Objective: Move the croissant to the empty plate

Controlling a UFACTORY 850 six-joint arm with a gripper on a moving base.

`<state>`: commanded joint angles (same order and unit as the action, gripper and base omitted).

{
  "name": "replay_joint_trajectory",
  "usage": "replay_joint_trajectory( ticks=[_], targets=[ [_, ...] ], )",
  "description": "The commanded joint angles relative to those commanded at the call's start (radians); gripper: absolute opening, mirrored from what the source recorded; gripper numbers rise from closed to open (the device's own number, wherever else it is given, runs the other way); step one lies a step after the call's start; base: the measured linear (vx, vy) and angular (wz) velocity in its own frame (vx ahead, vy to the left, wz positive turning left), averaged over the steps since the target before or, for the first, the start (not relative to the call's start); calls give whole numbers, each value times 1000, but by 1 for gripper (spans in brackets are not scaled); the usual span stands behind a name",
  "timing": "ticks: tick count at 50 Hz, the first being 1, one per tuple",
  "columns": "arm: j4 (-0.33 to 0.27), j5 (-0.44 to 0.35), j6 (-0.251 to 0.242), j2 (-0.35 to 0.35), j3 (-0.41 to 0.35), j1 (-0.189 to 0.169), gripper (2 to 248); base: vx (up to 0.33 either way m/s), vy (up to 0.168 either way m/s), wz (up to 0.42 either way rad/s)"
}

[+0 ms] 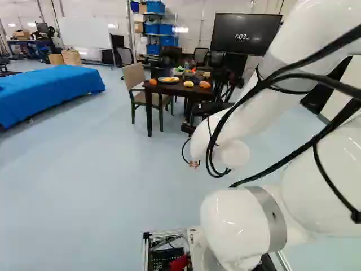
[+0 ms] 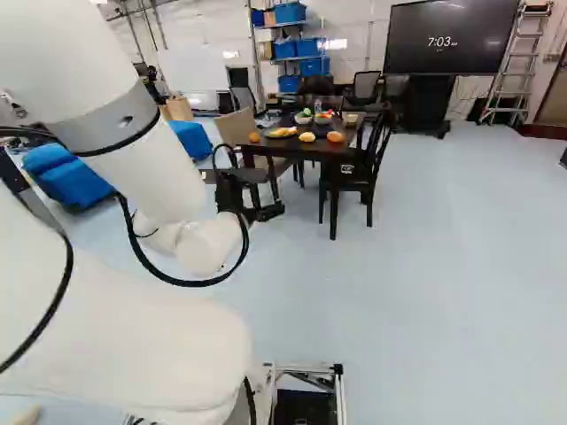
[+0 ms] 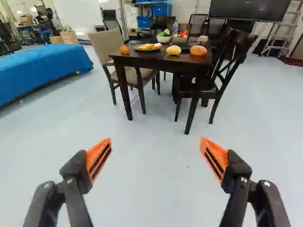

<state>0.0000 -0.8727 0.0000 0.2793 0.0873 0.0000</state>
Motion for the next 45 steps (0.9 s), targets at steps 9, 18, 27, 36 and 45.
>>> replay_joint_trajectory(
  ticks=[9,18,27,36,45],
  targets=[
    [0,0,0,0,0,0,247,0,0,0],
    [0,0,0,0,0,0,247,0,0,0],
    [0,0,0,0,0,0,247,0,0,0],
    [0,0,0,0,0,0,247,0,0,0],
    [0,0,0,0,0,0,247,0,0,0]
  ],
)
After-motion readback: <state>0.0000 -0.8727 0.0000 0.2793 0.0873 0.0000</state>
